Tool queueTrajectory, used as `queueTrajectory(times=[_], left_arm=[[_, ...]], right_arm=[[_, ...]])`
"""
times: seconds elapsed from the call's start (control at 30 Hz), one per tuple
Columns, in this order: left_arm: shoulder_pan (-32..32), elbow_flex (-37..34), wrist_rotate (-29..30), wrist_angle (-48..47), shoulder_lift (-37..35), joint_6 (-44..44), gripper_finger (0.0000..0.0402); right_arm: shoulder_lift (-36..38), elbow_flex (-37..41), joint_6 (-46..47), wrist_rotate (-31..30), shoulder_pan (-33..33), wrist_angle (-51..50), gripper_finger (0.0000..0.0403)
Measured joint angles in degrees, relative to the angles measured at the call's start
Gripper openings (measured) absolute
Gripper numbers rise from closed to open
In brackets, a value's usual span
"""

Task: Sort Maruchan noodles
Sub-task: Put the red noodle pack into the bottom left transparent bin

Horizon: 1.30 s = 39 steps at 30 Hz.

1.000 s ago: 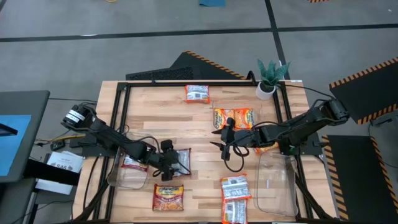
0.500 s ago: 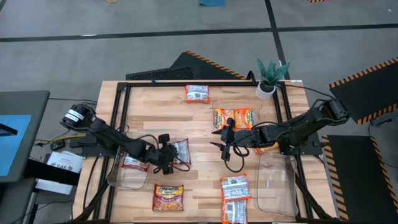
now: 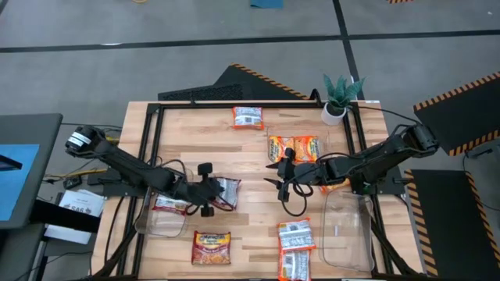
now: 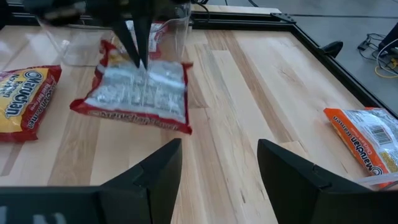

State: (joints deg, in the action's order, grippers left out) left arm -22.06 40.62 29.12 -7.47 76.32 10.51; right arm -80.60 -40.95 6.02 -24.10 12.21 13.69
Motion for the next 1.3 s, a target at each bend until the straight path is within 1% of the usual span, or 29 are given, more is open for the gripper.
queueTrajectory(times=[0.13,0.33,0.4,0.5,0.57,0.6,0.67,0.73,0.8,0.87,0.93,1.0,1.1,1.17,1.23,1.3], left_arm=[[0.0,0.0,0.89,-0.57,-4.73,-1.58,0.0001],[-0.49,0.4,2.26,-6.59,-13.8,-0.22,0.0],[-1.46,2.29,3.51,-12.62,-16.46,1.69,0.0],[-4.24,7.64,6.51,-24.08,-19.06,5.43,0.0],[-5.84,11.29,7.13,-31.77,-19.63,8.57,0.0],[-6.53,12.55,7.19,-33.94,-19.51,9.81,0.0],[-7.96,13.5,7.51,-35.39,-19.11,11.16,0.0],[-9.21,13.53,8.9,-35.35,-18.94,11.1,0.0],[-10.23,13.53,12.49,-35.24,-18.94,11.02,0.0],[-11.19,13.53,17.61,-34.64,-18.94,9.92,0.0],[-12.31,13.53,23.52,-32.68,-19.08,8.28,0.0],[-13.4,13.53,27.39,-30.98,-19.47,5.82,0.0],[-13.99,12.89,30.73,-27.7,-19.74,2.41,0.0],[-14.04,9.97,30.76,-21.56,-20.91,-1.43,0.0],[-14.05,5.52,27.48,-13.62,-22.84,-5.87,0.0],[-13.52,0.37,22.96,-4.6,-25.49,-10.39,0.0]], right_arm=[[0.0,0.0,0.02,0.0,0.0,0.0,0.0232],[0.0,0.0,0.04,0.0,0.0,0.04,0.0232],[0.0,0.0,0.04,0.0,0.0,0.04,0.0232],[0.0,0.0,0.07,0.0,0.02,0.04,0.0232],[0.0,0.0,0.07,0.0,0.0,0.07,0.0232],[0.0,0.0,0.11,0.0,0.0,0.15,0.0232],[-0.22,0.0,0.51,0.0,0.0,1.71,0.0232],[-1.49,0.0,2.13,0.19,-0.43,6.03,0.0232],[-4.06,0.0,3.76,1.81,-1.35,12.04,0.0232],[-7.98,-0.06,4.23,6.88,-2.8,18.54,0.0232],[-13.57,-1.57,4.97,12.46,-4.17,23.38,0.0232],[-19.18,-4.1,5.55,15.24,-5.16,24.3,0.0232],[-26.92,-9.96,4.9,17.25,-5.81,23.88,0.0232],[-31.6,-14.8,2.79,18.56,-5.6,23.06,0.0232],[-35.11,-19.98,-0.65,19.44,-5.06,20.11,0.0232],[-37.44,-24.97,-4.01,19.68,-4.48,15.64,0.0232]])
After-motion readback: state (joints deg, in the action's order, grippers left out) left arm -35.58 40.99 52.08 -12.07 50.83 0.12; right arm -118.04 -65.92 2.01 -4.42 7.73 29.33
